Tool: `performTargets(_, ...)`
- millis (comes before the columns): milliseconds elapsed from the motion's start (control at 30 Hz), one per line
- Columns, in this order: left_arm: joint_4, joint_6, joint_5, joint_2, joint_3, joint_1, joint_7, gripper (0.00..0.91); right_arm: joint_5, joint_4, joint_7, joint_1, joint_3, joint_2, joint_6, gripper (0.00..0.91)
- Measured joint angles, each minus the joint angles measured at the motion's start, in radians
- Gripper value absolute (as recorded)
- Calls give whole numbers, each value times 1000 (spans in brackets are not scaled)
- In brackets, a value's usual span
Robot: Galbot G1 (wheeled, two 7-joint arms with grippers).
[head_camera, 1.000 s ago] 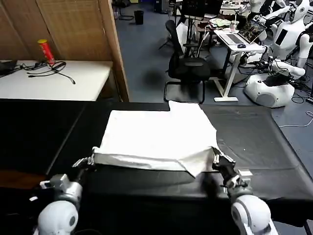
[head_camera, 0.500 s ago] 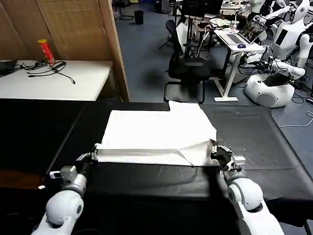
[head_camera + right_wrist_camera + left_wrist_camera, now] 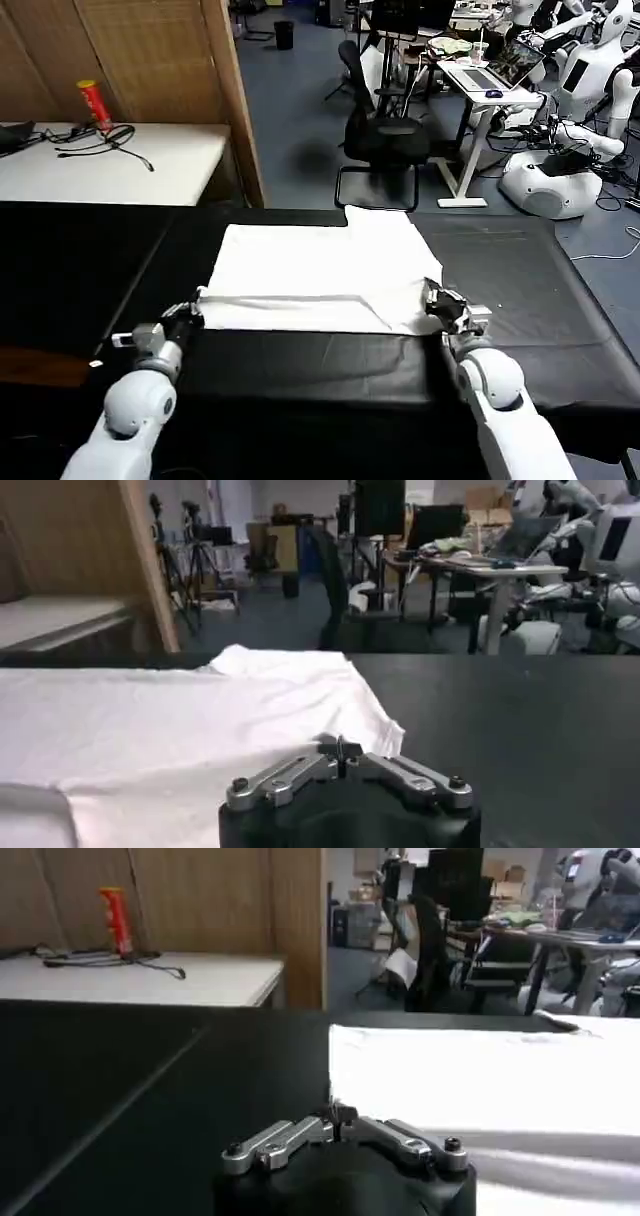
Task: Fold and organize the clothes.
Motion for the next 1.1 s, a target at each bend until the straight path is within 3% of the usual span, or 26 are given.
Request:
performTargets(300,-17,12,1,21,-17,20,10,878,13,185,24,-139,59,-67,-52,878)
performTargets(567,-87,71,-103,38,-38,110,43,878,6,231,20,-227,74,-71,-49,878)
performTargets(600,-90,72,-105,39,-41,120,45,878,4,232,20,-232,75,-71,-49,770)
performTargets(633,-91,72,-105,40,-43,130,50,878,2,233,20,-238,77,-71,-48,751)
performTargets(700,-92,71,-109,42,-47,149,57,858,-1,234,22,-245,79,-71,-48,614)
performTargets(733,-92,70,-111,43,-49,156,60,644,-5,234,22,-248,79,-71,-48,527)
performTargets(800,-92,70,-117,44,-52,167,63,341,-12,234,22,-253,79,-70,-47,380)
performTargets(833,-92,69,-118,45,-52,171,64,146,-13,234,21,-255,79,-70,-47,302)
performTargets(900,-93,67,-118,46,-53,177,66,0,-13,233,20,-257,79,-70,-47,224)
performTargets(933,-94,66,-118,46,-53,180,66,0,-13,232,20,-257,79,-71,-47,176)
performTargets(1100,-102,63,-117,51,-54,194,67,0,-9,221,19,-252,79,-71,-48,98)
